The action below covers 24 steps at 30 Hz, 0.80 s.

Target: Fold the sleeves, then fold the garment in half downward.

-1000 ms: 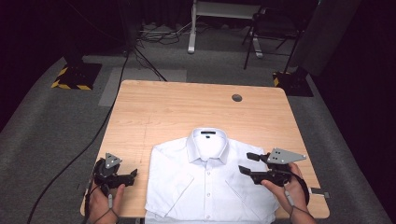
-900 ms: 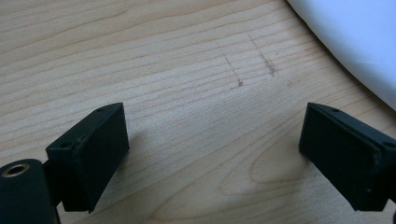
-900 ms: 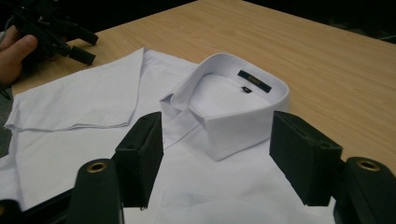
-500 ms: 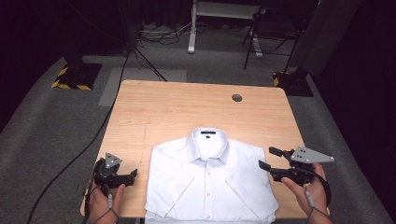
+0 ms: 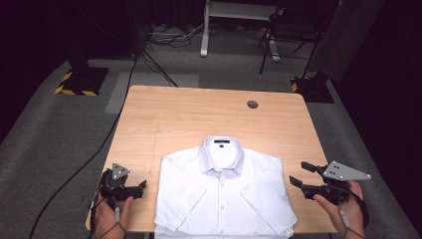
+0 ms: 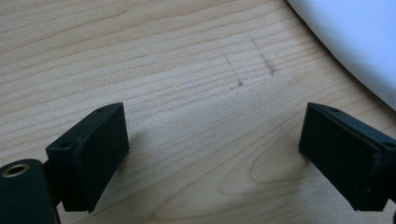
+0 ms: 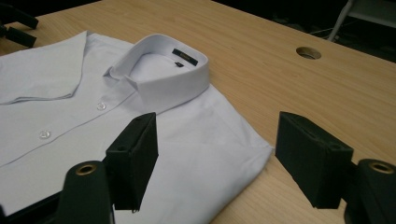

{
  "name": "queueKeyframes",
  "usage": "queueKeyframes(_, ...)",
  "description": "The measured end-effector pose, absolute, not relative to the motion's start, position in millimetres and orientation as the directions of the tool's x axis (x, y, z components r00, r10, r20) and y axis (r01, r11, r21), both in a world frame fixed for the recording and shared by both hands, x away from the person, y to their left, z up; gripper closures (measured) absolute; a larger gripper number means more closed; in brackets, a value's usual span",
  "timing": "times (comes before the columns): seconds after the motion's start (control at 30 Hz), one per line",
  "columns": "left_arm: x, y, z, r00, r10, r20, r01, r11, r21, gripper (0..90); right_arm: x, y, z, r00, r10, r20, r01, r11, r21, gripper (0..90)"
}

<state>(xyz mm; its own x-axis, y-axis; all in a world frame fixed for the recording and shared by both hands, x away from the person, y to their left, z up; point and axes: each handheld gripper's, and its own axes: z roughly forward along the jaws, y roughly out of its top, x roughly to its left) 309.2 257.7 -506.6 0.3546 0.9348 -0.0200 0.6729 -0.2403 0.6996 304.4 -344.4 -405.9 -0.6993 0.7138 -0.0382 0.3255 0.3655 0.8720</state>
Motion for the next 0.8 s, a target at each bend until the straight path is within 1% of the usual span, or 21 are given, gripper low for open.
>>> queueKeyframes(0.4, 309.2, 257.8, -506.6, 0.355, 0.935, -0.02, 0.673, -0.241, 0.7, 8.1, 303.1, -372.4, -430.3, -0.655, 0.755, -0.021, 0.392, 0.364, 0.845, 28.9)
queueKeyframes(0.8, 309.3, 257.9, -506.5, 0.355, 0.935, -0.02, 0.673, -0.241, 0.699, 8.1, 302.7, -395.2, -458.3, -0.61, 0.791, -0.043, 0.444, 0.386, 0.808, 25.4)
